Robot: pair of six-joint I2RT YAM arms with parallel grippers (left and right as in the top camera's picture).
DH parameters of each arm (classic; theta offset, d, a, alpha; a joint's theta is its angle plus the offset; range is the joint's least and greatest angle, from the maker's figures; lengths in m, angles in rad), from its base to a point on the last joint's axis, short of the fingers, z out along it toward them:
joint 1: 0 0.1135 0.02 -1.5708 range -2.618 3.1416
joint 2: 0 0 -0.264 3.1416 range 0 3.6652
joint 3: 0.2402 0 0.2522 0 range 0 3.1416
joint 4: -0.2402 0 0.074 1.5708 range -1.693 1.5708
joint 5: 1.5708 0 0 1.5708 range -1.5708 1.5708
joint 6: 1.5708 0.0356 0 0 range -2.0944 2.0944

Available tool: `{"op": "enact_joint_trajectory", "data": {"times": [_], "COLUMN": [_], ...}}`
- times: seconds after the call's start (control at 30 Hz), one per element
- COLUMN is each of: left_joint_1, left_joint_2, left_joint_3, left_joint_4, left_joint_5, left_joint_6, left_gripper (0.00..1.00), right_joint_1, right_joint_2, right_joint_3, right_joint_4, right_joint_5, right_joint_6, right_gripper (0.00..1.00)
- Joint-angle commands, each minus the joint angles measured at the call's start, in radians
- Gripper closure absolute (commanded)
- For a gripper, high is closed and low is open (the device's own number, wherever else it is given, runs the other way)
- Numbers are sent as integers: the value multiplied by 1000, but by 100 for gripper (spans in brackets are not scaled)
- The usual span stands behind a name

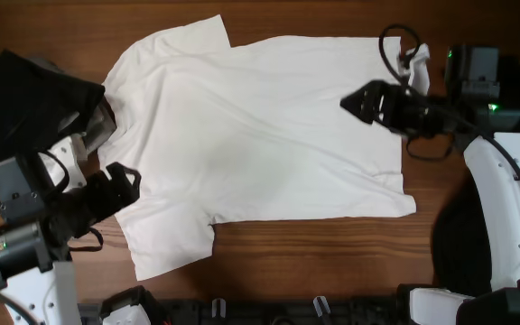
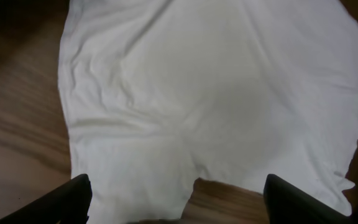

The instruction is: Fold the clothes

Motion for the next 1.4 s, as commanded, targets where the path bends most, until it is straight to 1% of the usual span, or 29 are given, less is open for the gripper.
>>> {"op": "enact_joint_trajectory", "data": {"times": [0.0,0.1,0.2,0.3,0.37,0.4,0.43,0.47,0.5,0.6,0.67,0.83,0.87,0.9,1.0,1.13,1.2,1.3,1.37], "left_joint_1": [-3,-3,-3,-3,-3,-3,-3,-3,-3,-3,-3,-3,-3,-3,-3,-3,-3,-3,-3], "left_joint_2": [77,151,231,285,317,324,331,335,338,338,338,338,338,338,338,338,338,338,338], "left_joint_3": [11,10,9,9,9,9,9,9,9,9,9,9,9,9,9,9,9,9,9], "left_joint_4": [-37,-50,-53,-53,-46,-45,-42,-41,-39,-38,-34,-11,-11,-12,-10,-13,-12,-11,-11], "left_joint_5": [-65,-66,-65,-65,-79,-85,-87,-87,-88,-90,-96,-98,-98,-98,-98,-98,-98,-98,-99], "left_joint_6": [-113,-172,-201,-200,-200,-200,-200,-200,-200,-196,-195,-196,-196,-196,-196,-196,-196,-195,-193], "left_gripper": [14,14,15,17,18,18,18,18,18,18,17,16,16,16,16,16,16,15,15], "right_joint_1": [1,1,0,-10,-33,-46,-65,-89,-122,-195,-233,-241,-241,-241,-241,-241,-241,-242,-242], "right_joint_2": [-46,-58,-56,-51,-42,-39,-34,-30,-27,-24,-24,-24,-24,-24,-24,-24,-24,-24,-26], "right_joint_3": [16,15,-32,-134,-221,-257,-304,-350,-405,-499,-541,-583,-591,-602,-637,-682,-686,-681,-665], "right_joint_4": [-110,-246,-296,-268,-220,-196,-168,-138,-102,-36,-5,86,113,147,207,239,247,260,265], "right_joint_5": [294,518,579,586,595,594,589,577,561,521,502,470,454,450,449,451,470,493,491], "right_joint_6": [7,223,304,340,370,380,398,409,418,416,409,392,393,398,436,460,460,452,411], "right_gripper": [2,0,0,1,6,6,12,22,27,34,35,36,39,40,40,43,60,78,91]}}
